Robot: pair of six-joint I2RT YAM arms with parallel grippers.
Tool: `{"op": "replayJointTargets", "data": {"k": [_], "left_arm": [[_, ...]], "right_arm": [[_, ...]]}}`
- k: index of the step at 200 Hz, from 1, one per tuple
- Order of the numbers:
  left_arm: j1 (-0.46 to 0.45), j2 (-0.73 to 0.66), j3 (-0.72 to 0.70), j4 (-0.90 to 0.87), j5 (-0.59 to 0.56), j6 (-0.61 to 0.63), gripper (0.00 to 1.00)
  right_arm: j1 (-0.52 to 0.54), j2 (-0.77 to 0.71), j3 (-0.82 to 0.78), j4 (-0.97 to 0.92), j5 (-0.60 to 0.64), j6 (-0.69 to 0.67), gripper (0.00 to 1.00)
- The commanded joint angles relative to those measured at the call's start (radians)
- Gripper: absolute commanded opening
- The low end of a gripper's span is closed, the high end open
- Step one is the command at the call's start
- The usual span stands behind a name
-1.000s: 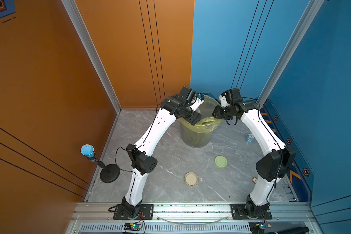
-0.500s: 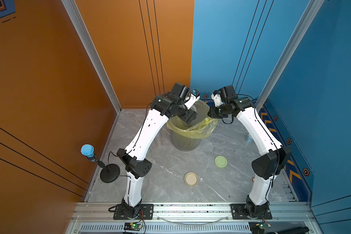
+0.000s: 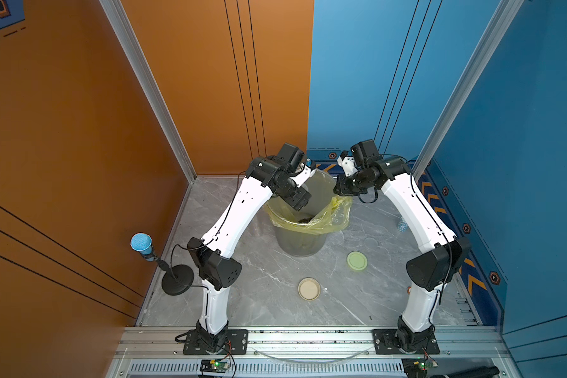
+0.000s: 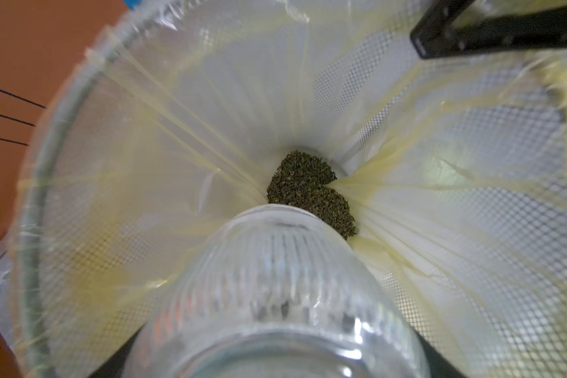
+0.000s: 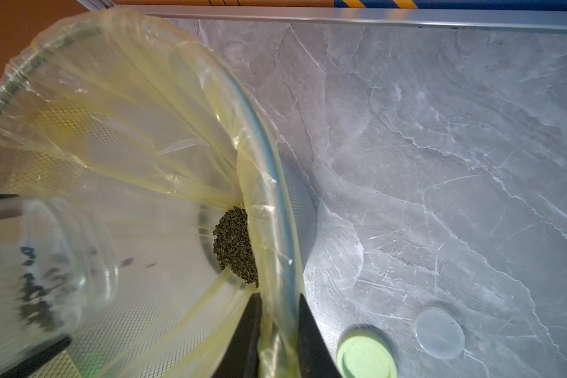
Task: Empty moldy tea leaves from jars
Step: Pour the moldy tea leaves from the jar into the trash bin.
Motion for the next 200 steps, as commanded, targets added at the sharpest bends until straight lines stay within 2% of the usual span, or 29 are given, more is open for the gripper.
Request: {"op": "replayJointTargets", "data": {"k": [1, 12, 44, 60, 101, 117, 132, 141, 147, 179, 200], "left_arm": [[-0.018, -0.025, 0.037, -0.044, -0.069, -0.004, 0.44], [-0.029, -0.008, 0.077, -0.078, -0.095, 0.007, 0.45], [-0.045, -0.012, 0.075, -0.078, -0.156, 0.003, 0.43], [-0.050, -0.006, 0.099, -0.073, -0.165, 0.004, 0.43], [-0.061, 0.040, 0.127, -0.074, -0.200, 0.019, 0.42], [-0.083, 0.023, 0.174, -0.071, -0.204, 0.018, 0.42], [-0.068, 0.028, 0.172, -0.053, -0.193, 0.033, 0.43], [-0.044, 0.041, 0.165, -0.050, -0.180, 0.028, 0.42], [-0.040, 0.042, 0.166, -0.053, -0.191, 0.025, 0.41], [-0.090, -0.008, 0.220, -0.027, -0.162, 0.025, 0.42], [-0.034, 0.005, 0.201, -0.013, -0.111, 0.012, 0.41]], "right_arm": [[0.011, -0.044, 0.020, -0.042, 0.007, -0.029, 0.20], [0.013, -0.044, 0.020, -0.042, 0.003, -0.029, 0.20], [0.013, -0.045, 0.010, -0.038, 0.005, -0.029, 0.21], [0.013, -0.047, -0.001, -0.031, 0.003, -0.028, 0.26], [0.001, -0.050, -0.012, -0.004, -0.012, -0.012, 0.69], [-0.005, -0.061, -0.022, 0.013, -0.010, -0.003, 0.78], [-0.011, -0.070, -0.022, 0.025, -0.009, 0.008, 0.85], [-0.014, -0.080, -0.023, 0.037, -0.009, 0.015, 0.92], [-0.017, -0.087, -0.024, 0.045, -0.010, 0.020, 1.00], [-0.045, -0.152, -0.067, 0.107, -0.032, 0.050, 1.00], [-0.069, -0.204, -0.096, 0.149, -0.049, 0.070, 1.00]]}}
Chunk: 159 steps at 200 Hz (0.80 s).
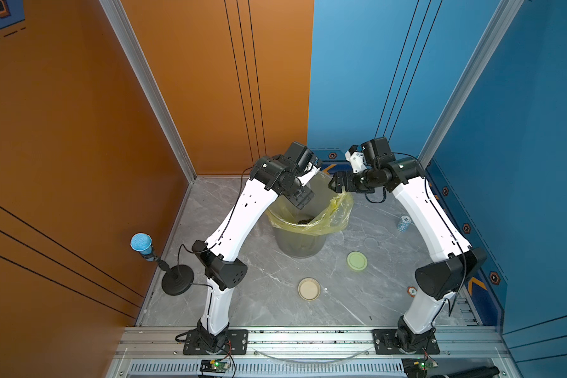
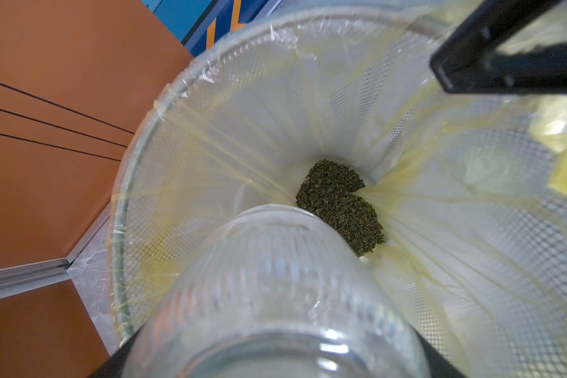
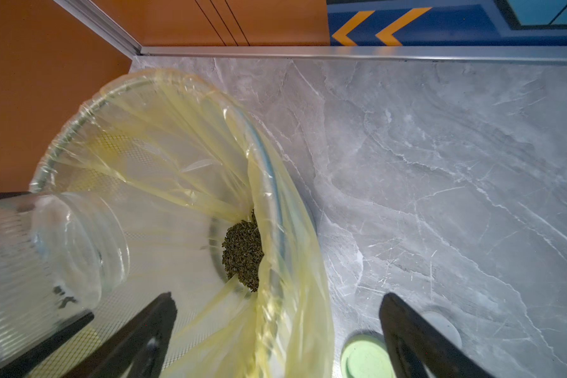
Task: Empty moldy tea leaves from jars
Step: Pour the moldy tea leaves from the jar into the trash bin.
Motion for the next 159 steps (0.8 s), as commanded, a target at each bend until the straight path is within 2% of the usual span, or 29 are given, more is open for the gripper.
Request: {"op": "replayJointTargets", "data": {"k": [1, 10, 28, 48, 73, 91, 114, 131, 144, 159], "left_arm": [[0.033, -0.030, 0.024, 0.038, 0.056, -0.007, 0.41], [0.036, -0.032, 0.038, 0.038, 0.058, -0.012, 0.41], [0.031, -0.065, 0.076, 0.077, 0.135, -0.040, 0.41], [0.036, -0.110, 0.017, 0.161, 0.129, -0.030, 0.41], [0.064, -0.140, -0.045, 0.249, 0.190, -0.040, 0.40], [0.068, -0.228, -0.200, 0.467, 0.214, -0.060, 0.40], [0.085, -0.365, -0.451, 0.813, 0.258, -0.100, 0.41], [0.108, -0.452, -0.622, 1.078, 0.303, -0.158, 0.41], [0.134, -0.487, -0.703, 1.243, 0.339, -0.226, 0.41], [0.151, -0.510, -0.756, 1.323, 0.349, -0.273, 0.41]], "right_arm": [[-0.024, -0.080, -0.033, 0.077, -0.030, 0.038, 1.00], [-0.037, -0.110, -0.056, 0.104, -0.038, 0.051, 1.00], [-0.074, -0.187, -0.132, 0.190, -0.073, 0.099, 1.00], [-0.134, -0.290, -0.244, 0.331, -0.155, 0.190, 1.00], [-0.185, -0.419, -0.441, 0.562, -0.255, 0.325, 1.00], [-0.201, -0.491, -0.555, 0.722, -0.291, 0.423, 1.00], [-0.223, -0.539, -0.679, 0.969, -0.345, 0.631, 1.00], [-0.206, -0.552, -0.738, 1.094, -0.332, 0.764, 1.00], [-0.177, -0.555, -0.756, 1.151, -0.316, 0.824, 1.00], [-0.130, -0.556, -0.760, 1.170, -0.284, 0.849, 1.00]]}}
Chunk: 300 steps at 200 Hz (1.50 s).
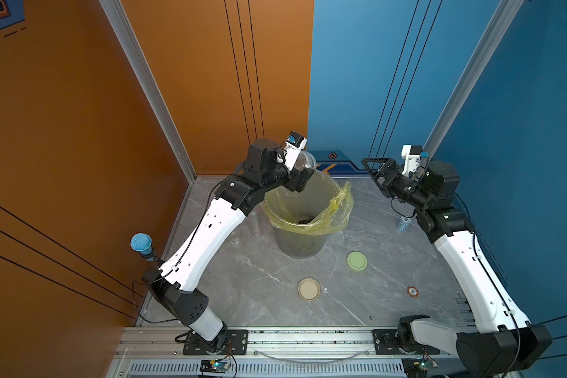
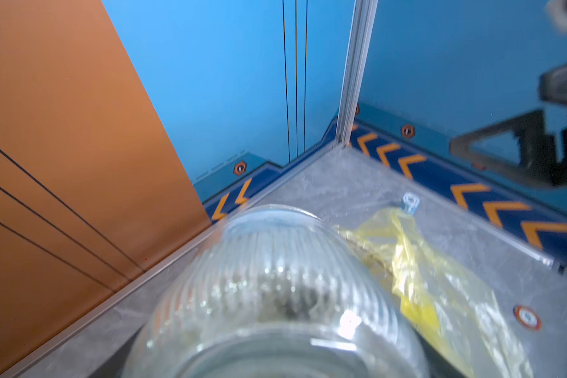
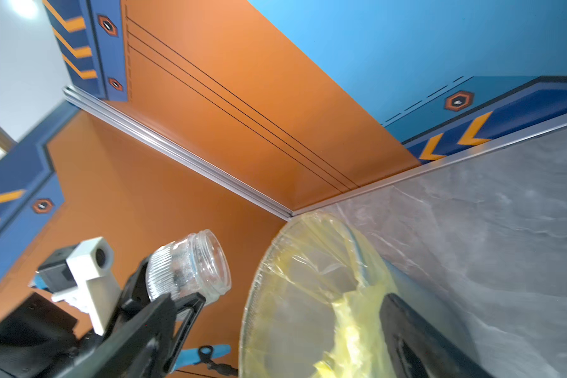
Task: Empty moldy tea leaves from jars
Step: Pour the moldy tea leaves from the jar into the trash bin.
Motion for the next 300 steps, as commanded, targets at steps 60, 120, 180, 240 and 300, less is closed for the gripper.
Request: {"op": "replayJointTargets", "data": {"k": [60, 120, 180, 240, 300], "left_arm": [[0.078, -0.198, -0.267, 0.530, 0.075, -0.233, 0.41], [0.053, 0.031, 0.105, -0.480, 0.069, -0.047, 0.41], [-0.131, 0.105, 0.380, -0.618, -0.234, 0.085, 0.40], [-0.175, 0.217, 0.531, -0.756, -0.328, 0.136, 0.40], [-0.150, 0.293, 0.420, -0.733, -0.310, 0.108, 0.38]], "right_arm": [[0.227, 0.037, -0.014, 0.256, 0.087, 0.184, 1.00], [0.215, 0.046, 0.035, 0.091, 0.133, 0.063, 1.00], [0.167, 0.014, 0.029, 0.054, 0.128, 0.043, 1.00], [0.132, -0.013, 0.005, 0.045, 0.115, 0.043, 1.00], [0.105, -0.022, -0.010, 0.062, 0.091, 0.068, 1.00]]}}
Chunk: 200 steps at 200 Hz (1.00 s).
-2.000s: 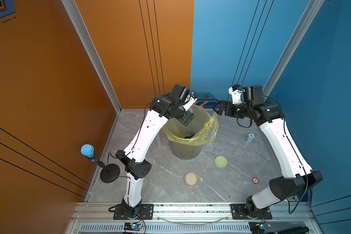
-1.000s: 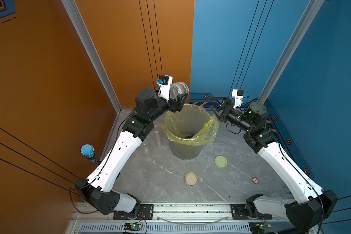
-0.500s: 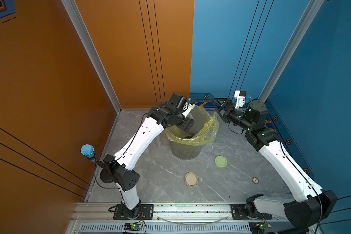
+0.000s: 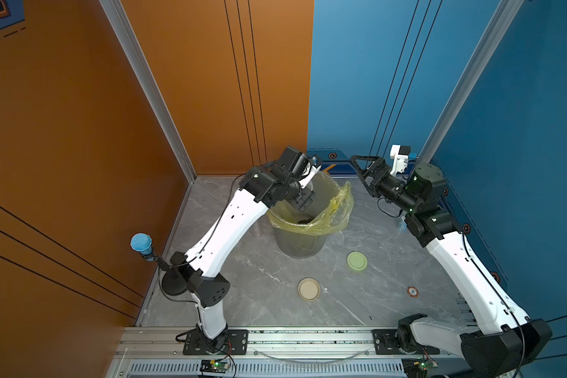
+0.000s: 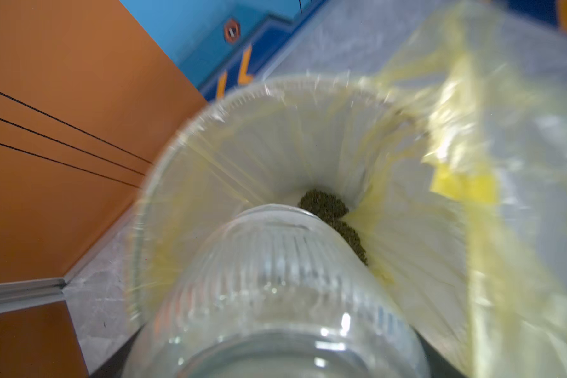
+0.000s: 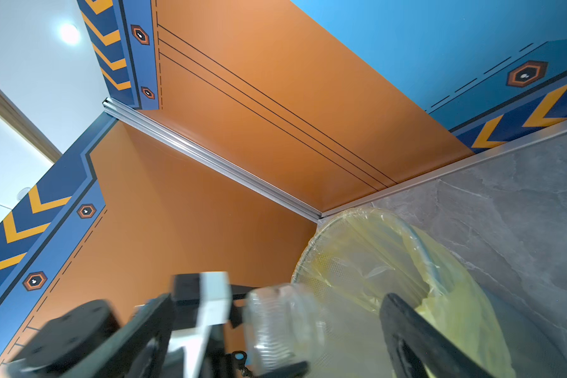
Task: Empty moldy tea leaves from jars
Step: Pour the moldy tea leaves from the jar into the trash bin, then place the jar at the center of the board.
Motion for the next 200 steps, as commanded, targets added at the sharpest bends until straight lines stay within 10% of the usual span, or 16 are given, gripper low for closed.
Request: {"op": "replayJointTargets", "data": {"k": [1, 46, 125, 200], "left_arm": [[0.003, -0.014, 0.049, -0.012, -0.014, -0.003, 0.38], [-0.002, -0.105, 0.132, 0.042, -0.026, 0.005, 0.38], [0.030, -0.613, -0.827, 1.253, 0.138, 0.011, 0.38], [0.077, -0.693, -1.148, 1.868, 0.218, -0.076, 0.38]], "right_arm": [[-0.011, -0.023, -0.003, 0.001, -0.024, 0.001, 1.00], [-0.016, -0.033, 0.000, 0.007, -0.035, 0.011, 1.00], [0.133, -0.004, -0.005, 0.105, 0.007, 0.050, 1.00], [0.317, 0.099, 0.048, 0.183, 0.048, 0.051, 1.00]]}}
